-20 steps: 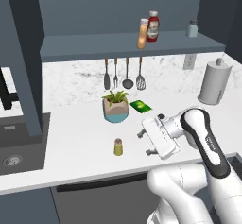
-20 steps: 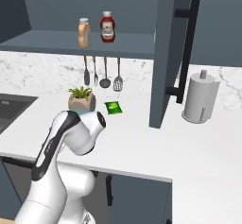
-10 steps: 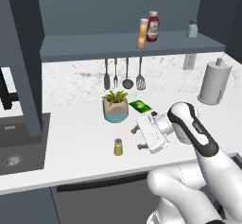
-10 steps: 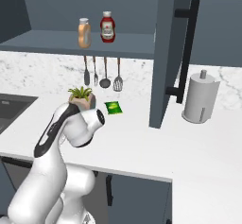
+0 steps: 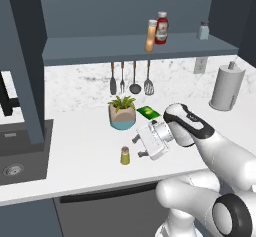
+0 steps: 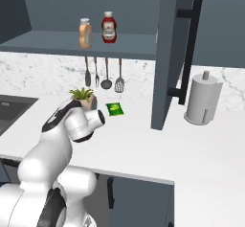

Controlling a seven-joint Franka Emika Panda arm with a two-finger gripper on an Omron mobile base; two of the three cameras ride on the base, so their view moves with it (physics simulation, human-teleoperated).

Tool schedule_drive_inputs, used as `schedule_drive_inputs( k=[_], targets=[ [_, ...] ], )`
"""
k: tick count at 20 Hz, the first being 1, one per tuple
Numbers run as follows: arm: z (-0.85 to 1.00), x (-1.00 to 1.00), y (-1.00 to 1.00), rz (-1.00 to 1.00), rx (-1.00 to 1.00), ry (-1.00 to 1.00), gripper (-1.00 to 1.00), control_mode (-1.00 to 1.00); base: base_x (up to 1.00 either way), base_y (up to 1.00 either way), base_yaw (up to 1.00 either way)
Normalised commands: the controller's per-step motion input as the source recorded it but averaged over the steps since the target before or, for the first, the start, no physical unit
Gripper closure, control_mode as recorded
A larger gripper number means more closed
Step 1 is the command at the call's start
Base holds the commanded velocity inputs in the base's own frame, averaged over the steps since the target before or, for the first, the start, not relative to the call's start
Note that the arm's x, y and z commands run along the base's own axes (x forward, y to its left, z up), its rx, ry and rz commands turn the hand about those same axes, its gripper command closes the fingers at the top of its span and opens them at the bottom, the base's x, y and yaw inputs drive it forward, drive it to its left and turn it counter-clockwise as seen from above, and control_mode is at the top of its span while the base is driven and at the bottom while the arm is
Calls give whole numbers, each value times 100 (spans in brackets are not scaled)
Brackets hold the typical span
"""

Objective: Put the shaker and condiment bottle from the counter next to their counterparts in the cabinet.

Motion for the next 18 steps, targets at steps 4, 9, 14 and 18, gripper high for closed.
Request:
schedule_drive_inputs(
  k=[4, 9, 14, 18],
  targets=[
    [-19, 30, 8, 0, 0, 0, -100, -100, 0, 0, 0],
    [-44, 16, 21, 0, 0, 0, -100, -100, 0, 0, 0],
    [-35, 10, 19, 0, 0, 0, -100, -100, 0, 0, 0],
    [-1, 6, 0, -2, 0, 0, -100, -100, 0, 0, 0]
  ],
)
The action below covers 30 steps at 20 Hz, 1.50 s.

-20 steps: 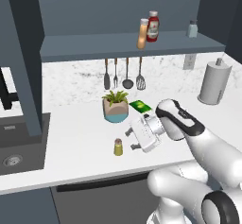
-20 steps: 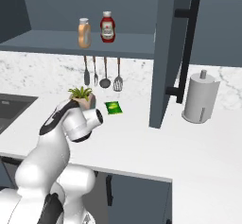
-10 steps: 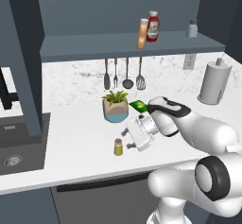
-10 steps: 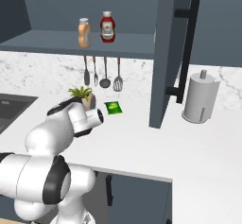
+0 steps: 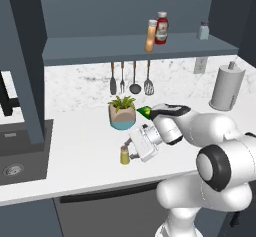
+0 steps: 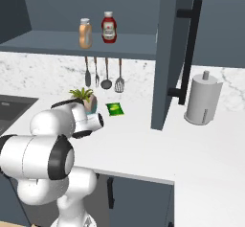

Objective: Put the shaker and condiment bottle from the counter next to their counterparts in the cabinet.

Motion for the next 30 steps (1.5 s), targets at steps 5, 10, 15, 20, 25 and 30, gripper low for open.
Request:
schedule_drive_inputs(
  k=[5, 10, 15, 20, 25, 30],
  targets=[
    [0, 0, 0, -4, 0, -1, -100, -100, 0, 0, 0],
    [0, 0, 0, -4, 0, -1, -100, -100, 0, 0, 0],
    [0, 0, 0, -4, 0, -1, -100, -100, 0, 0, 0],
    [4, 0, 0, -6, 0, -6, -100, -100, 0, 0, 0],
    [-3, 0, 0, -2, 0, -1, -100, -100, 0, 0, 0],
    [-19, 5, 2, 0, 0, 0, -100, -100, 0, 0, 0]
  ],
)
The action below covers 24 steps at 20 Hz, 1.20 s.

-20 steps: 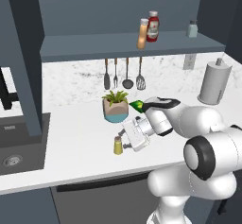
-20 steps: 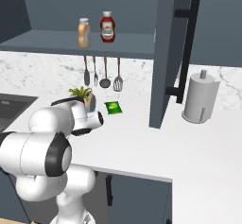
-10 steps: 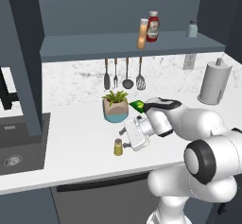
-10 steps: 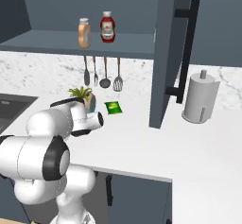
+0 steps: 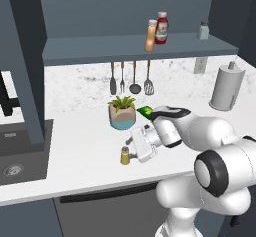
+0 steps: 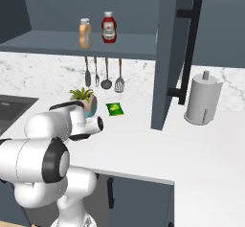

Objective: Put the shaker and condiment bottle from the counter next to their counterparts in the cabinet.

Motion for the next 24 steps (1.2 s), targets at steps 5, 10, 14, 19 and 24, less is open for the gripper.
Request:
schedule_drive_inputs(
  k=[5, 10, 14, 19, 24],
  targets=[
    [-14, 6, 7, 0, 0, 0, -100, -100, 0, 0, 0],
    [-17, 4, 10, 0, 0, 0, -100, -100, 0, 0, 0],
    [-19, 0, 8, 0, 0, 0, 100, -100, 0, 0, 0],
    [-6, 0, 0, 0, 1, 0, 100, -100, 0, 0, 0],
    [5, 0, 0, -1, -1, 0, 100, -100, 0, 0, 0]
  ],
)
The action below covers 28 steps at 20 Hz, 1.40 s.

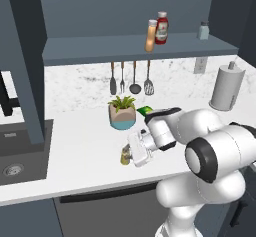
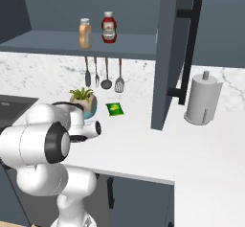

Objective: Put the shaker and condiment bottle from the counter next to their counterparts in the cabinet.

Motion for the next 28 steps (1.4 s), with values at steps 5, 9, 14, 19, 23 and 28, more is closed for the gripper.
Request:
schedule_drive_inputs(
  k=[5, 9, 14, 19, 23, 28],
  targets=[
    [75, 0, 10, -18, -6, -2, 100, -100, 0, 0, 0],
    [91, 0, 0, -20, 0, 0, 100, -100, 0, 0, 0],
    [87, 0, 0, -26, 0, 8, 100, -100, 0, 0, 0],
    [48, 0, 0, -31, -6, 4, 100, -100, 0, 0, 0],
    [35, 0, 0, -33, -13, 0, 100, -100, 0, 0, 0],
    [44, 0, 0, -33, -10, 0, 100, -100, 0, 0, 0]
  ],
)
